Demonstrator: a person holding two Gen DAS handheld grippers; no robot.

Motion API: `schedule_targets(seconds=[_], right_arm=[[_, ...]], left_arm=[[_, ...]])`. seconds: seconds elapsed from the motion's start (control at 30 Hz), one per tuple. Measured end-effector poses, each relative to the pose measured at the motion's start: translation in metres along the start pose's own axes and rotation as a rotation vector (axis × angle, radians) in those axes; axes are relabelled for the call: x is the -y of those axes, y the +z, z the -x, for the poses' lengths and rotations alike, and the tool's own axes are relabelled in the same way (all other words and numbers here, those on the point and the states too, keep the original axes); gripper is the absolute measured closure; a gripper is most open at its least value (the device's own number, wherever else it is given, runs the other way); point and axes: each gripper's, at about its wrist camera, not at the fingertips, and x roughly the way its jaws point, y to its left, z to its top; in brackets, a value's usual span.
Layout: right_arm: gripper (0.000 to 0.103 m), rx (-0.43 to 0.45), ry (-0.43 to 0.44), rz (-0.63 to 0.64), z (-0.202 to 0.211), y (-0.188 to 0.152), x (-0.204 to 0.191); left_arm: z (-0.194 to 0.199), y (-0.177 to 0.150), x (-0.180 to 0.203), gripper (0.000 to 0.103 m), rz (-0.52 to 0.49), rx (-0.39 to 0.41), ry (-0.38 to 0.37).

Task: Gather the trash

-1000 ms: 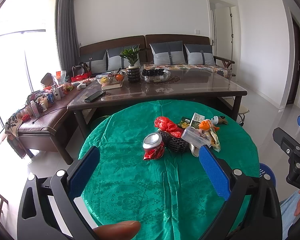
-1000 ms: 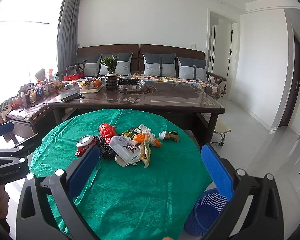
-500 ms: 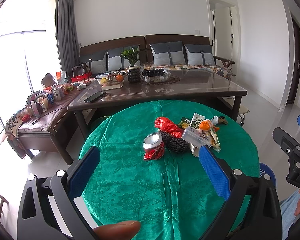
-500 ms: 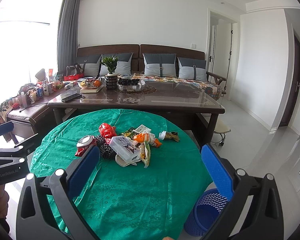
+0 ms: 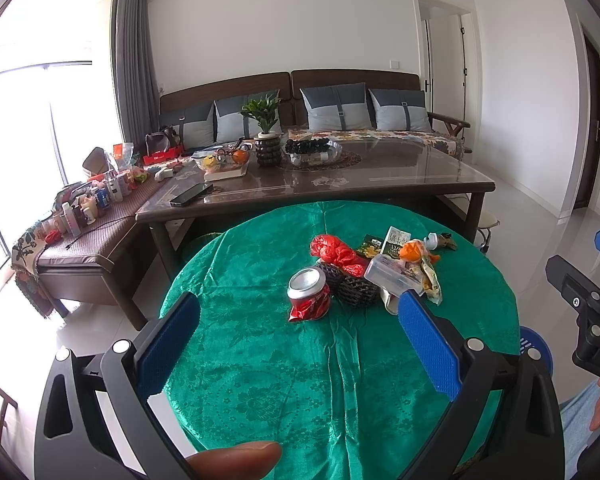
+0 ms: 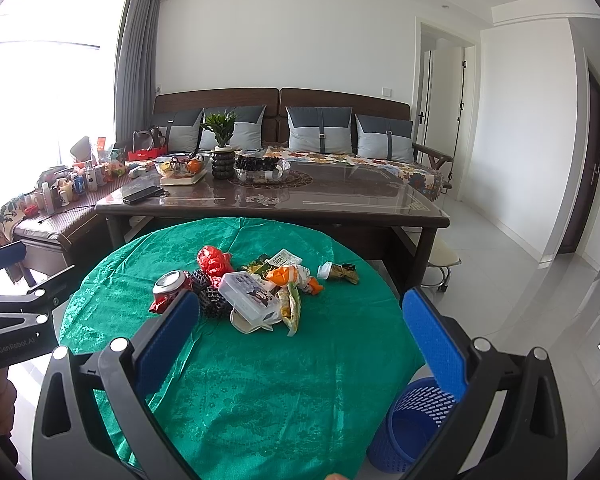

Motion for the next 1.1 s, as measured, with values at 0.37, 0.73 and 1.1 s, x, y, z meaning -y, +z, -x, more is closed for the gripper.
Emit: schedule_targets(seconds=[0.37,0.73,1.1], right_arm=[[0.005,-0.005,-0.001,-0.002,0.001,0.001,-0.003],[0.005,-0.010,-0.017,-0.004,-0.007,-0.008,0.006],[0.005,-0.021,-0.037,-0.003,-0.011,-0.010,0.010]], left_arm=[[0.000,0.000,-0.002,0.005,-0.001,-0.004,0.005],[-0.012,-0.006,-0.005,0.005,0.005,-0.022,-0.010],[-0.018,-0.009,0.006,0.005,-0.038,-0.012,-0.019]])
